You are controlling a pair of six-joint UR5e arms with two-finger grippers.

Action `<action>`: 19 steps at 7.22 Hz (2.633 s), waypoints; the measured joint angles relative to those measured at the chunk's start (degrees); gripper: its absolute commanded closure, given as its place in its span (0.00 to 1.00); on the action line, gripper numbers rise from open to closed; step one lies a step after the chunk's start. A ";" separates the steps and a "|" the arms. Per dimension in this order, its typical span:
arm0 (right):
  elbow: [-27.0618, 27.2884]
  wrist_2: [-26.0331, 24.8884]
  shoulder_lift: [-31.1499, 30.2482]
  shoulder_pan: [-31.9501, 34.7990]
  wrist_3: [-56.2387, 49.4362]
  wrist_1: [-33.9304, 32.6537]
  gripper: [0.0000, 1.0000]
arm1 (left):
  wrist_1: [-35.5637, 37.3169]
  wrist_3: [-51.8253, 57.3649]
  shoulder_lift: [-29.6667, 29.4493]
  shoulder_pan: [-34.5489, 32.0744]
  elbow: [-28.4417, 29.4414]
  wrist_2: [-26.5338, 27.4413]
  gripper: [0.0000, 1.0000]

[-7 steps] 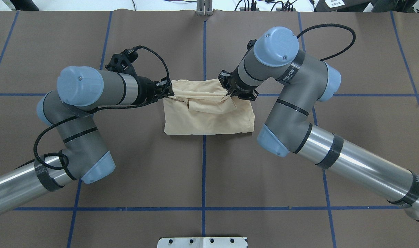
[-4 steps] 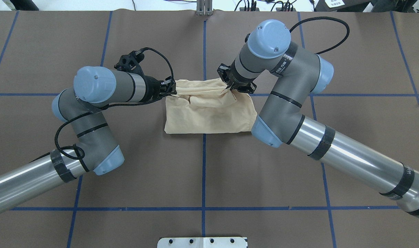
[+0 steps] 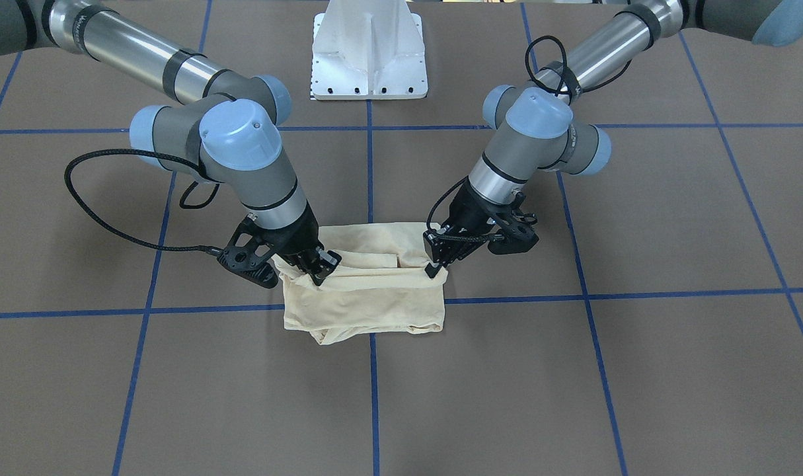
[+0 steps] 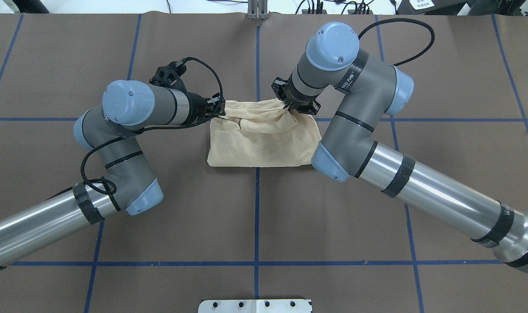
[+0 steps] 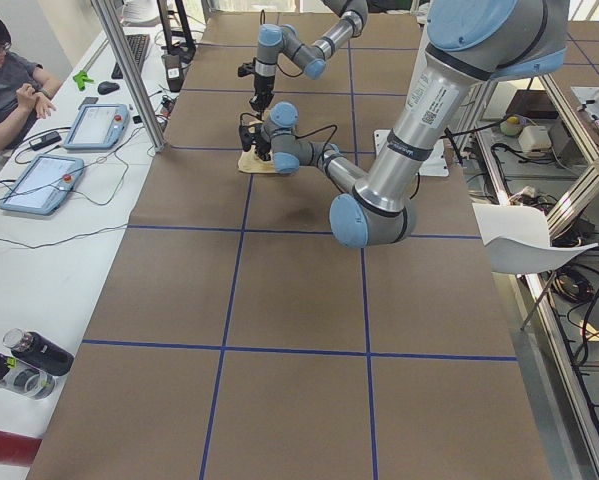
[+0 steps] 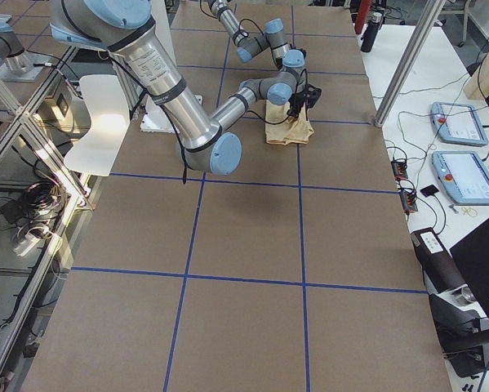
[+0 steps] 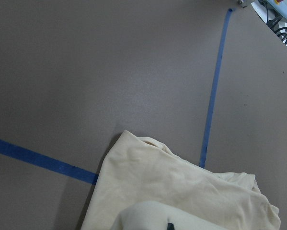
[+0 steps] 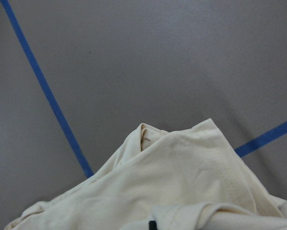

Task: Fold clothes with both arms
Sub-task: 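Lift the near edge and fold it over toward the far edge with both grippers, then open both grippers and raise the left gripper away from the shirt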

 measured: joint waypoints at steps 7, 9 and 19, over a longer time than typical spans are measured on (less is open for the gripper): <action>-6.75 0.07 1.11 1.52 0.42 8.75 0.51 | -0.11 -0.45 -1.35 -0.77 1.84 0.05 0.62; -6.65 0.08 1.68 1.55 0.56 8.74 0.01 | -0.15 -2.14 -1.93 -0.81 1.85 0.05 0.01; 0.63 -9.05 1.33 -7.25 -22.24 0.13 0.03 | 0.54 6.94 10.80 -6.33 -10.18 -5.37 0.00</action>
